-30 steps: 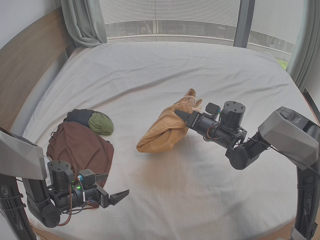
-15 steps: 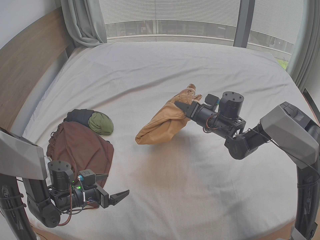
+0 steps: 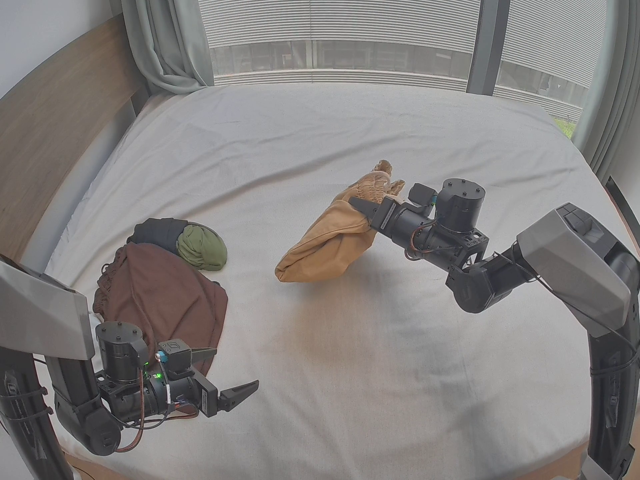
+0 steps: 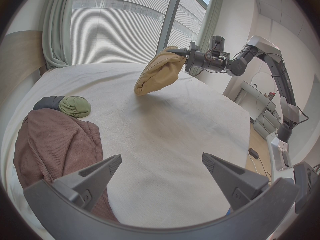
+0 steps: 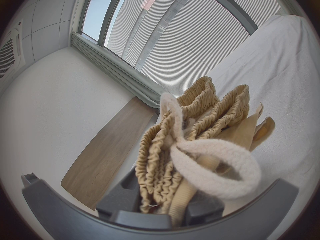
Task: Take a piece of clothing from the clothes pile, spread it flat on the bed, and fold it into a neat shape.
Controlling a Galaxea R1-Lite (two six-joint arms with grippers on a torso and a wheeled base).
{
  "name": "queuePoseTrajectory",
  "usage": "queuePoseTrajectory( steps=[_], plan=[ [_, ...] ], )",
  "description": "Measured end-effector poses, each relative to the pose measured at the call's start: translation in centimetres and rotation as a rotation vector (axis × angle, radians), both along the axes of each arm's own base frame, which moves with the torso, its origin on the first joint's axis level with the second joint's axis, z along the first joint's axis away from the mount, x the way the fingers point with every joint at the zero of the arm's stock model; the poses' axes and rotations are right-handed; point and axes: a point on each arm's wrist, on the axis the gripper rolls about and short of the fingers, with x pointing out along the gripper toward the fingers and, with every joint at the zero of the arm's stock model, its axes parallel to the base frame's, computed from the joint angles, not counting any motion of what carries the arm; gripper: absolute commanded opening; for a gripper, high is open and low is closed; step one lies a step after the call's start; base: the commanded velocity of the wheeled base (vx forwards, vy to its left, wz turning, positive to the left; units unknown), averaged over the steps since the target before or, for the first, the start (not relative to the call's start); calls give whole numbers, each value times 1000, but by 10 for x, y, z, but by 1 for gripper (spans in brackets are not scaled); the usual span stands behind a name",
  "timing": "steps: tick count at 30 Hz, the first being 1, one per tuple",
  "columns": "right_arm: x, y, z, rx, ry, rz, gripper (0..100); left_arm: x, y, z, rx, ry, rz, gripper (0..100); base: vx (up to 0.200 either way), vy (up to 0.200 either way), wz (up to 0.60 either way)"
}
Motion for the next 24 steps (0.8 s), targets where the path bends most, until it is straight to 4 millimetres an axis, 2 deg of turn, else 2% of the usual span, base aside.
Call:
queuePoseTrajectory(
  steps=[8, 24],
  plan=[
    [8, 4, -3, -2, 1, 1, 0, 0, 0, -1, 1, 4, 0, 100, 0, 0, 0],
    [9, 22, 18, 9, -51, 32, 0, 0, 0, -3, 4, 14, 0, 100, 0, 0, 0]
  ],
)
